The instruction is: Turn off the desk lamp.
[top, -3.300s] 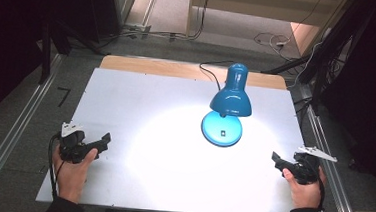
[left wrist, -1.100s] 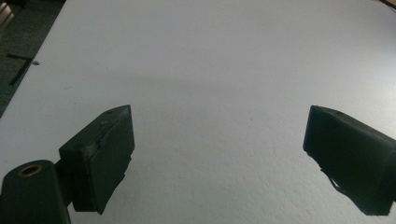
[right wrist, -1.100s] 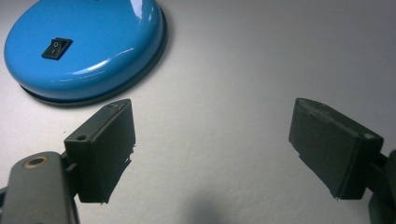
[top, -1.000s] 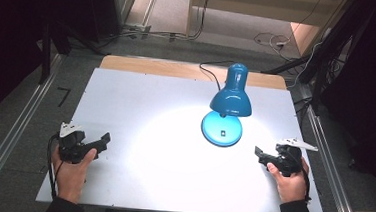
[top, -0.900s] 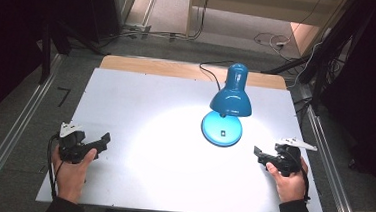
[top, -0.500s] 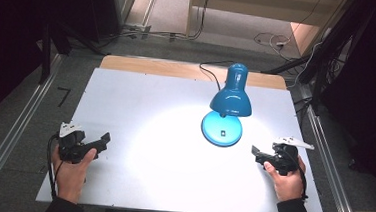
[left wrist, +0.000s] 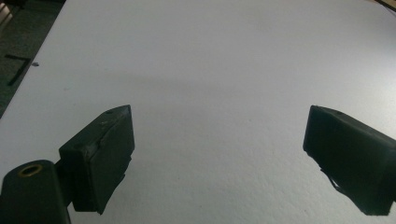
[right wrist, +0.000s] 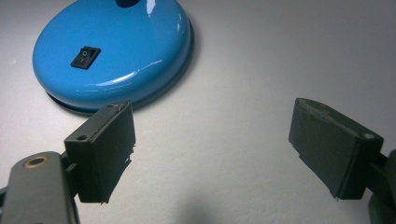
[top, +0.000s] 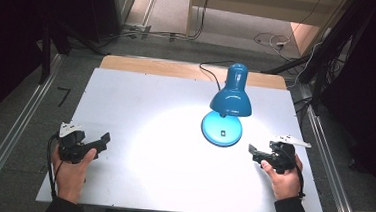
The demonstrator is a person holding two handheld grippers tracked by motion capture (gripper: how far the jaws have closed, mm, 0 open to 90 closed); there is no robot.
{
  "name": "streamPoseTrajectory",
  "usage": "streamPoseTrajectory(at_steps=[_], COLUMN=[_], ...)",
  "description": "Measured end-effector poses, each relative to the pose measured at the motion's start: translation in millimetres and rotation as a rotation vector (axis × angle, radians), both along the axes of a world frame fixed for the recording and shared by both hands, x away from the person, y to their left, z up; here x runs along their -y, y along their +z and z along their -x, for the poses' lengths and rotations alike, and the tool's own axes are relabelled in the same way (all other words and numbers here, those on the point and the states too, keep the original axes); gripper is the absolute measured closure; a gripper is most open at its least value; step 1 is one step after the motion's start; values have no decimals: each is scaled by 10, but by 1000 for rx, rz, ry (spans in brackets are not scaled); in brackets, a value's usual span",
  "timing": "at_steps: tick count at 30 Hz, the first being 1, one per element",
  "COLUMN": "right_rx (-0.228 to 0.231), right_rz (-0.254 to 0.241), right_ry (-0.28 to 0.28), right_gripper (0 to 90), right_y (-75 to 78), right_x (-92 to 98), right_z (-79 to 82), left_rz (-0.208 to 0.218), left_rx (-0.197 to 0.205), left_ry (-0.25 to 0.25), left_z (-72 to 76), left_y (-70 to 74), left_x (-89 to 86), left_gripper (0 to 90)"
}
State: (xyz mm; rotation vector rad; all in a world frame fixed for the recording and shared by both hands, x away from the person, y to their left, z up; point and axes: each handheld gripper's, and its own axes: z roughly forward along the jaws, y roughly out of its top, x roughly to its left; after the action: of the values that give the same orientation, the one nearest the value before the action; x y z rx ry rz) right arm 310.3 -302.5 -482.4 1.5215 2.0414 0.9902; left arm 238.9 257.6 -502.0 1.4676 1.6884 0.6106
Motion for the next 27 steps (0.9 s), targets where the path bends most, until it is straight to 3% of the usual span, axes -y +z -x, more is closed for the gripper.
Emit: streamPoseTrajectory(at_steps=[27], right_rx=[6], right_rz=[-12], right_ry=[28], right_gripper=[133], right_y=[22], right_x=[-144], right_z=[-41], left_rz=[0], left_rx=[-1], left_ry=[-2], left_z=[1], left_y=[2], left_x=[-3], left_gripper=[96])
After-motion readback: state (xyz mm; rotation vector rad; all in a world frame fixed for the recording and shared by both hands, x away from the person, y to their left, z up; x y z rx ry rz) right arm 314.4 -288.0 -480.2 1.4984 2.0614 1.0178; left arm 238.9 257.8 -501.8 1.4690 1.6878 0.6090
